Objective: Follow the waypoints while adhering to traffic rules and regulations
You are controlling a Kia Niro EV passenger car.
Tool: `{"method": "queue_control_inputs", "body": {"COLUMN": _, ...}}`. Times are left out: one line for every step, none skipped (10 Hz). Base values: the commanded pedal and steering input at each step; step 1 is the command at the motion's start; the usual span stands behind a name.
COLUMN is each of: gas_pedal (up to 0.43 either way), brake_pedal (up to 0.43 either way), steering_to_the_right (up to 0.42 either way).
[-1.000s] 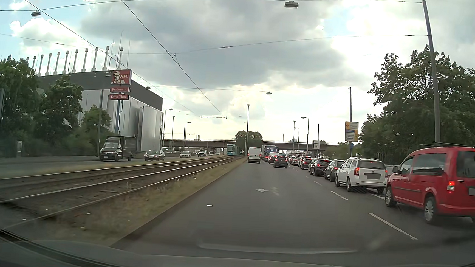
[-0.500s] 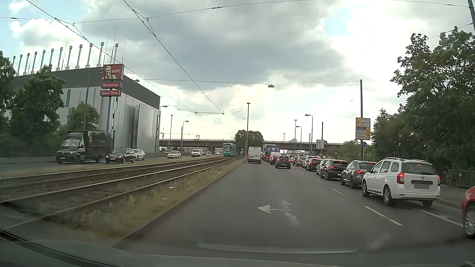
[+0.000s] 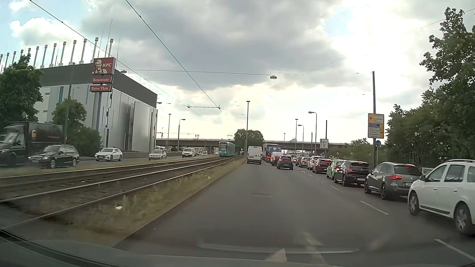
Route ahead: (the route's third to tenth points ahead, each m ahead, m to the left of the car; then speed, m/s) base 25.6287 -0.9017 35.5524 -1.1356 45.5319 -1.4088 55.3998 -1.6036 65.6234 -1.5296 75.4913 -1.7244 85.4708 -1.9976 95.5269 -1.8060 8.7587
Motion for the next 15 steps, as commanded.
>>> {"method": "queue_control_inputs", "body": {"gas_pedal": 0.000, "brake_pedal": 0.152, "steering_to_the_right": 0.003}}
{"method": "queue_control_inputs", "body": {"gas_pedal": 0.000, "brake_pedal": 0.152, "steering_to_the_right": 0.004}}
{"method": "queue_control_inputs", "body": {"gas_pedal": 0.000, "brake_pedal": 0.152, "steering_to_the_right": 0.004}}
{"method": "queue_control_inputs", "body": {"gas_pedal": 0.000, "brake_pedal": 0.152, "steering_to_the_right": 0.004}}
{"method": "queue_control_inputs", "body": {"gas_pedal": 0.000, "brake_pedal": 0.152, "steering_to_the_right": 0.004}}
{"method": "queue_control_inputs", "body": {"gas_pedal": 0.000, "brake_pedal": 0.152, "steering_to_the_right": 0.005}}
{"method": "queue_control_inputs", "body": {"gas_pedal": 0.000, "brake_pedal": 0.152, "steering_to_the_right": 0.005}}
{"method": "queue_control_inputs", "body": {"gas_pedal": 0.000, "brake_pedal": 0.152, "steering_to_the_right": 0.004}}
{"method": "queue_control_inputs", "body": {"gas_pedal": 0.000, "brake_pedal": 0.152, "steering_to_the_right": 0.005}}
{"method": "queue_control_inputs", "body": {"gas_pedal": 0.000, "brake_pedal": 0.146, "steering_to_the_right": 0.004}}
{"method": "queue_control_inputs", "body": {"gas_pedal": 0.000, "brake_pedal": 0.146, "steering_to_the_right": 0.002}}
{"method": "queue_control_inputs", "body": {"gas_pedal": 0.000, "brake_pedal": 0.146, "steering_to_the_right": -0.002}}
{"method": "queue_control_inputs", "body": {"gas_pedal": 0.000, "brake_pedal": 0.146, "steering_to_the_right": -0.005}}
{"method": "queue_control_inputs", "body": {"gas_pedal": 0.000, "brake_pedal": 0.146, "steering_to_the_right": -0.004}}
{"method": "queue_control_inputs", "body": {"gas_pedal": 0.000, "brake_pedal": 0.146, "steering_to_the_right": -0.004}}
